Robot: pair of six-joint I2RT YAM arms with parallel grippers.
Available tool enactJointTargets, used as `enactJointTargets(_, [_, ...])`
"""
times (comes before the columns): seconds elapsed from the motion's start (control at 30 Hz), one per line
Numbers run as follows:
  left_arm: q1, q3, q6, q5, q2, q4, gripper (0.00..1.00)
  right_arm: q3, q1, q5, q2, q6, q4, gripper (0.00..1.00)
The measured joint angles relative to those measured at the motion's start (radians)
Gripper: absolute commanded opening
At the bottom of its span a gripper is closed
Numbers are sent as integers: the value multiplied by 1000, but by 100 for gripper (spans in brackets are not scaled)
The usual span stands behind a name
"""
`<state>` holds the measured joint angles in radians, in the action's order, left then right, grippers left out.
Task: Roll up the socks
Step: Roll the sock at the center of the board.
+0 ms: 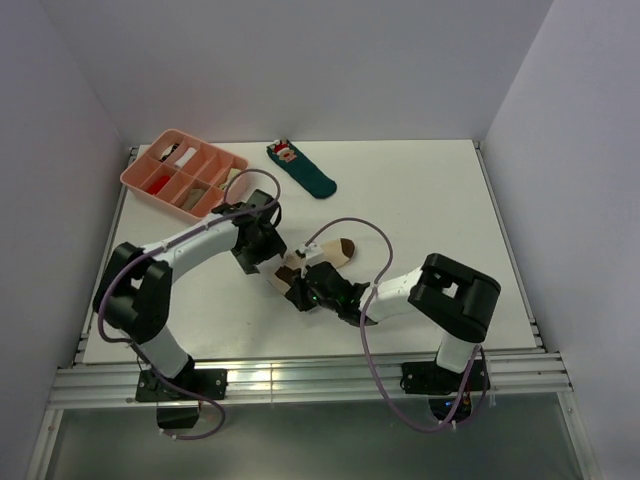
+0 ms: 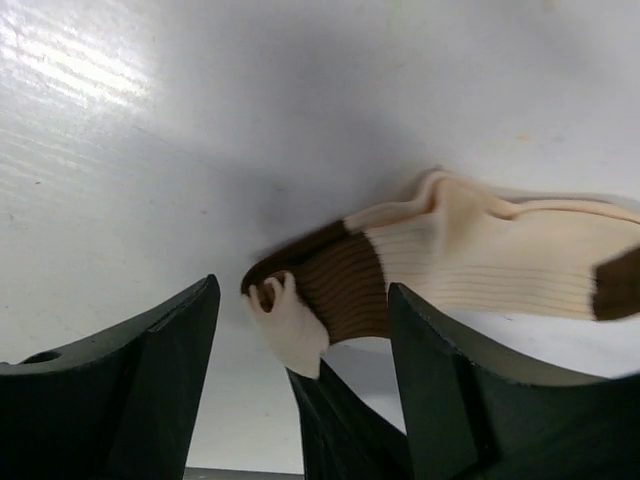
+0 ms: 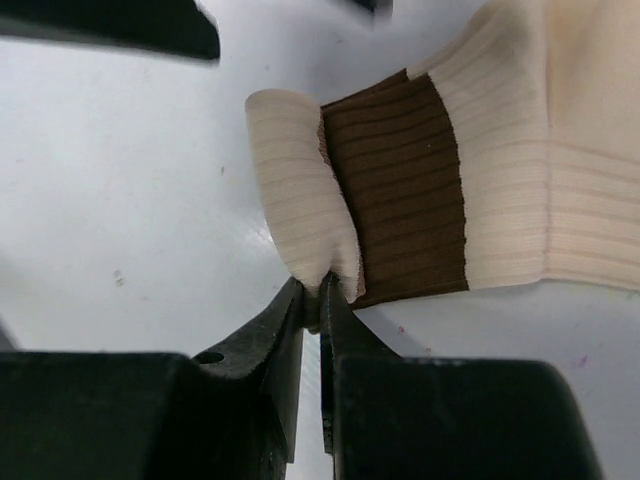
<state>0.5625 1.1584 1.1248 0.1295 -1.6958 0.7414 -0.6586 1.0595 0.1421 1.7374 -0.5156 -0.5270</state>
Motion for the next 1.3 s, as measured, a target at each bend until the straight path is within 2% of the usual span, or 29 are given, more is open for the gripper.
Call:
enactJointTargets(0.2, [0,-81,21,18,145,-97,74,59,-117,-247,1,-104,-92,0])
enactJointTargets(0.4, [0,-275,20,6,269,-243,75,102,-218,-453,55,-222,-225,0])
enactJointTargets(0.57, [0,-453,17,-30,400,-383,79,111,-280,-587,123,-320,-325,0])
enactJointTargets(0.77, [-1,-592,-5,-51,540,-560,76,109,-336,-702,185,-411,-395,0])
enactJointTargets(1.03, [0,-712,-29,-78,568,-727,69,81,-378,-812,238,-474,-404,0])
enactJointTargets(1.3, [-1,-730,-40,-88,505,-804,61,44,-395,-864,248,-482,-343,0])
